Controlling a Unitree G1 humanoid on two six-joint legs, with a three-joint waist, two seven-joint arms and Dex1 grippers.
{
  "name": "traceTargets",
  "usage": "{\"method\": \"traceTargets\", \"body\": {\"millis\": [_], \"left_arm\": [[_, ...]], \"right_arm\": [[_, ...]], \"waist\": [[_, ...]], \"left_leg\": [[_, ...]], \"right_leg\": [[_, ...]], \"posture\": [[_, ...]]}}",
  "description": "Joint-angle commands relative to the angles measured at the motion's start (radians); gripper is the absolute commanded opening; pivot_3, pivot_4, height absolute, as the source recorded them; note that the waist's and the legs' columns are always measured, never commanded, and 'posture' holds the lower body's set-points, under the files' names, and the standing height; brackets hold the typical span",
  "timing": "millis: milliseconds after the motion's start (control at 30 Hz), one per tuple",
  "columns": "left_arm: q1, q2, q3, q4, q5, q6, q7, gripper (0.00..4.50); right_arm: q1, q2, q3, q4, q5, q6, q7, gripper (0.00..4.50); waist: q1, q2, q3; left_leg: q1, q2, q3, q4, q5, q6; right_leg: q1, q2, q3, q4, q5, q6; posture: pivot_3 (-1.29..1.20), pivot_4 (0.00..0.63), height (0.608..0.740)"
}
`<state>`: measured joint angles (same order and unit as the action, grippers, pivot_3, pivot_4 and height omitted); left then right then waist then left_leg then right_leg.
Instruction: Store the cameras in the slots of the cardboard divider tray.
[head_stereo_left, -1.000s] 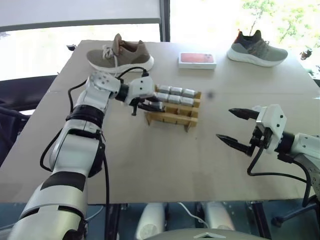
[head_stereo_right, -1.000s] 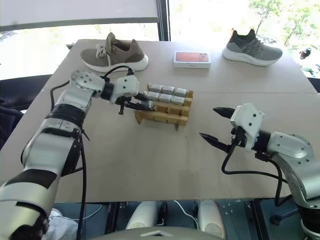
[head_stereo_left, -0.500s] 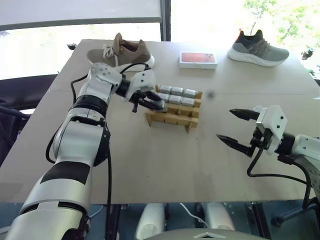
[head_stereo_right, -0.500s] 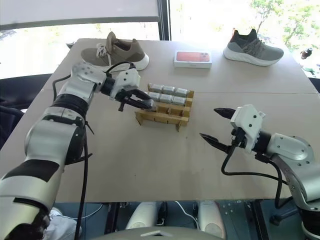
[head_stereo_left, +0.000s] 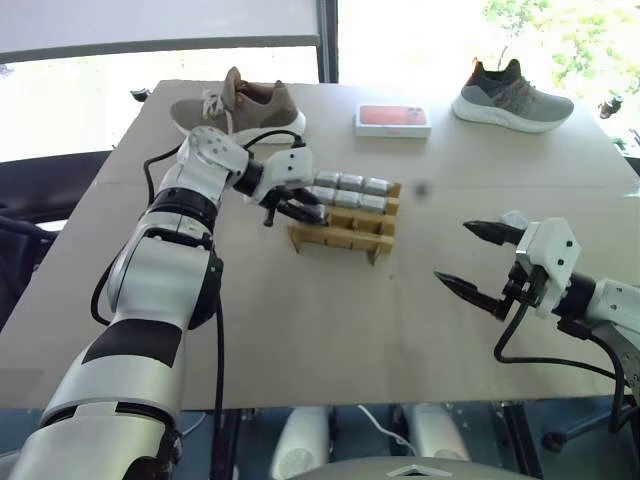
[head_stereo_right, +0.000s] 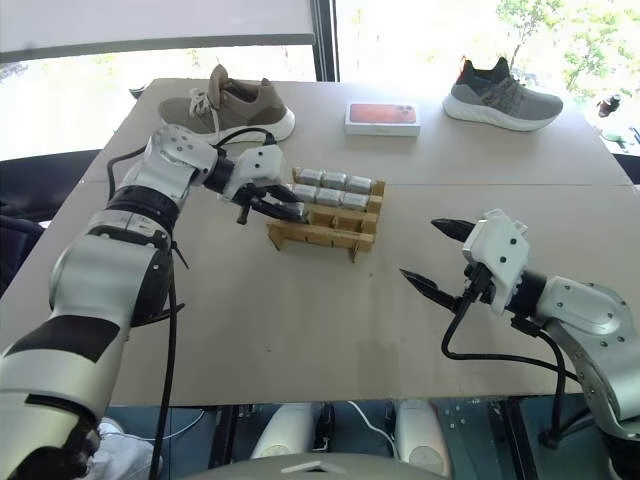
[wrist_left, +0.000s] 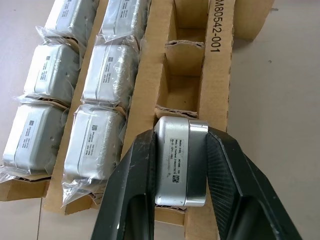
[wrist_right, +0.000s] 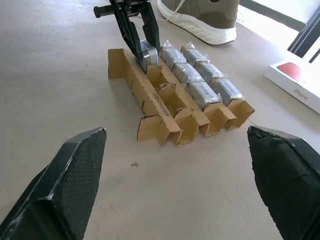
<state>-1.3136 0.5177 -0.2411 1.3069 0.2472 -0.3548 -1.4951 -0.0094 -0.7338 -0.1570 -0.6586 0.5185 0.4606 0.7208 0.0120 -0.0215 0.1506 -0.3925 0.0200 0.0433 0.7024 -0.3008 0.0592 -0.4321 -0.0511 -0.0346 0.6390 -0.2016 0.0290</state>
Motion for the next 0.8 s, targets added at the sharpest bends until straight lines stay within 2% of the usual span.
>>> {"method": "traceTargets", "body": {"millis": [33, 100, 167, 233, 333, 467, 600, 700, 800], "left_arm": [[-0.016, -0.002, -0.021, 0.01, 0.039, -0.01, 0.029, 0.86], [-0.018, -0.008, -0.015, 0.016, 0.037, 0.039, 0.01, 0.86], [-0.025, -0.012, 0.023, 0.015, -0.005, 0.096, -0.054, 1.9], [-0.035, -0.013, 0.066, 0.009, -0.051, 0.148, -0.106, 2.7], [-0.053, -0.001, 0.16, -0.01, -0.143, 0.266, -0.111, 4.04], [-0.013, 0.031, 0.267, -0.08, -0.246, 0.336, -0.064, 4.04], [0.099, 0.071, 0.321, -0.216, -0.306, 0.364, -0.015, 4.04], [0.307, 0.076, 0.374, -0.513, -0.385, 0.395, 0.052, 4.04], [0.584, 0.082, 0.421, -0.941, -0.55, 0.588, 0.059, 4.04]], "right_arm": [[-0.006, 0.002, -0.023, -0.037, 0.011, -0.007, -0.01, 4.5], [-0.006, 0.002, -0.021, -0.04, 0.01, -0.006, -0.013, 4.5], [-0.002, 0.004, -0.022, -0.046, 0.013, -0.004, -0.019, 4.5], [0.005, 0.005, -0.024, -0.052, 0.015, -0.002, -0.023, 4.5], [0.02, 0.01, -0.03, -0.059, 0.015, -0.003, -0.03, 4.5], [0.031, 0.027, -0.043, -0.065, 0.029, 0.0, -0.047, 4.5], [0.029, 0.031, -0.051, -0.059, 0.028, 0.014, -0.068, 4.5], [0.008, 0.017, -0.062, 0.001, -0.05, 0.053, -0.145, 4.5], [-0.019, 0.009, -0.094, 0.073, -0.131, 0.106, -0.243, 4.5]], "waist": [[0.001, 0.0, 0.0], [0.001, 0.0, 0.0], [0.001, 0.0, 0.0], [0.0, 0.0, 0.0], [0.0, 0.0, 0.0], [-0.002, 0.0, 0.0], [-0.001, 0.0, 0.0], [-0.001, 0.001, 0.0], [-0.004, 0.001, 0.0]], "left_leg": [[0.0, 0.0, 0.0, 0.0, 0.0, 0.0], [0.0, 0.0, 0.0, 0.0, 0.0, 0.0], [0.001, 0.0, 0.0, 0.0, 0.0, 0.0], [0.001, 0.0, 0.001, 0.0, 0.0, 0.0], [0.0, 0.0, 0.0, 0.0, 0.0, 0.0], [-0.002, 0.0, 0.0, 0.0, 0.0, 0.0], [0.0, 0.002, 0.0, 0.0, 0.0, 0.0], [0.001, 0.003, 0.001, 0.0, 0.0, 0.0], [0.002, 0.004, 0.003, 0.0, 0.003, -0.005]], "right_leg": [[0.0, 0.0, 0.0, 0.0, 0.0, 0.0], [0.0, 0.0, 0.0, 0.0, 0.0, 0.0], [0.0, 0.0, 0.0, 0.0, 0.0, 0.0], [0.0, 0.0, 0.001, 0.001, 0.0, 0.0], [0.0, 0.0, 0.0, 0.0, 0.0, 0.0], [-0.001, 0.0, 0.0, 0.0, 0.0, 0.0], [-0.001, 0.0, 0.001, 0.001, 0.0, 0.0], [-0.001, 0.0, 0.002, 0.002, 0.0, 0.0], [-0.001, -0.002, 0.005, 0.003, 0.0, 0.0]], "posture": [[0.0, 0.15, 0.74], [0.0, 0.15, 0.74], [0.0, 0.15, 0.74], [0.0, 0.15, 0.74], [0.0, 0.15, 0.74], [0.0, 0.15, 0.74], [0.0, 0.15, 0.74], [0.0, 0.15, 0.74], [0.0, 0.15, 0.74]]}}
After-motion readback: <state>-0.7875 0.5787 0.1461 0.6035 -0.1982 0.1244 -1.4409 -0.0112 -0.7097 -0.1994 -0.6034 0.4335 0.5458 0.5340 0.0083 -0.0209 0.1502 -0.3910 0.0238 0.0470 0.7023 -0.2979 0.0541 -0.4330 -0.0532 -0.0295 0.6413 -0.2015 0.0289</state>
